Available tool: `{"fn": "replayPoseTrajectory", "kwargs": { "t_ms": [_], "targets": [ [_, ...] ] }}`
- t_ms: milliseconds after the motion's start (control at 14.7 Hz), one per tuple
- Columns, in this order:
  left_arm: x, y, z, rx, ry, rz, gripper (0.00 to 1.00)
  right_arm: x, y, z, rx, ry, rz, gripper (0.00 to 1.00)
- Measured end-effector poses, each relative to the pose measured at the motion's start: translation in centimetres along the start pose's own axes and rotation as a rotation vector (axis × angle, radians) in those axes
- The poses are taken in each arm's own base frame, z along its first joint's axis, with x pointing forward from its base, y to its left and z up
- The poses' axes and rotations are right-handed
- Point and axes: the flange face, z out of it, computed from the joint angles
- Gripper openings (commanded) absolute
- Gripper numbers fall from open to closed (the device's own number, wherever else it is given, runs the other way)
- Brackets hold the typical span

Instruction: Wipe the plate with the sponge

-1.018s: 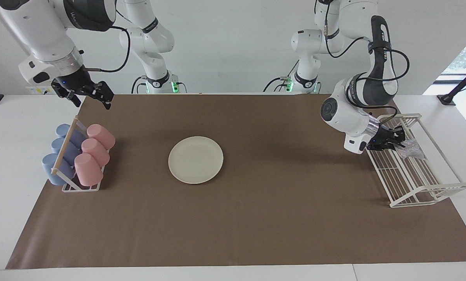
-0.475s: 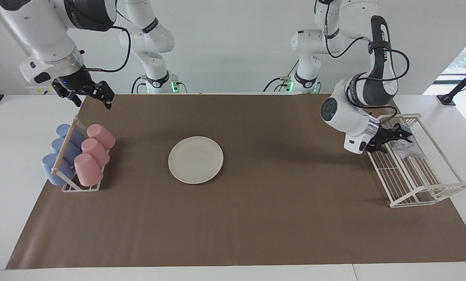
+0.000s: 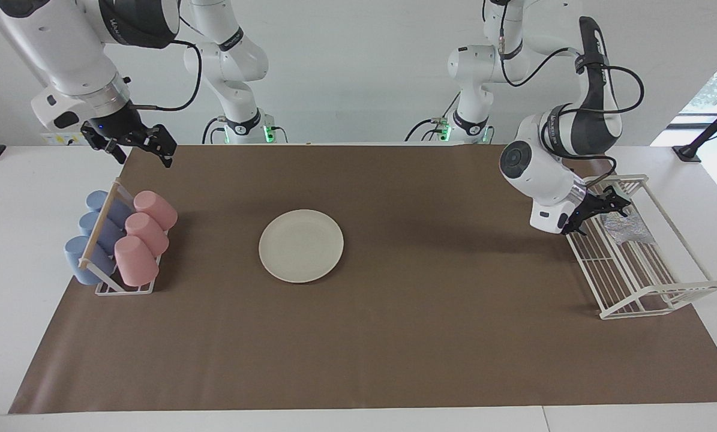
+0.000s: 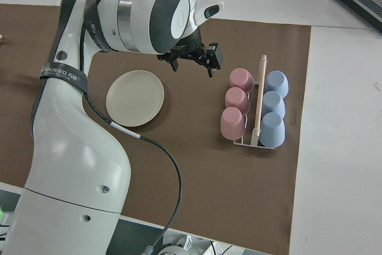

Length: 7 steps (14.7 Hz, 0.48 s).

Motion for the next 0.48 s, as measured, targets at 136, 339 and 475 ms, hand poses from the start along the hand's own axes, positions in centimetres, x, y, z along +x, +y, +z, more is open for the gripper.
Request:
{"fn": "replayPoseTrajectory", "kwargs": {
  "t_ms": [136, 339, 475],
  "targets": [
    [0.5, -1.1, -2.2, -0.121, -0.018, -0.060, 1.00, 0.0, 0.0, 0.0, 0.000, 0.000, 0.000, 1.00],
    [0.5, -4.6, -5.4, -0.283, -0.046, -0.129, 1.00, 0.0, 0.0, 0.0, 0.000, 0.000, 0.000, 1.00],
    [0.1, -7.0, -7.3, -0.365, -0.084, -0.167, 1.00, 0.0, 0.0, 0.0, 0.000, 0.000, 0.000, 1.00]
  ]
}}
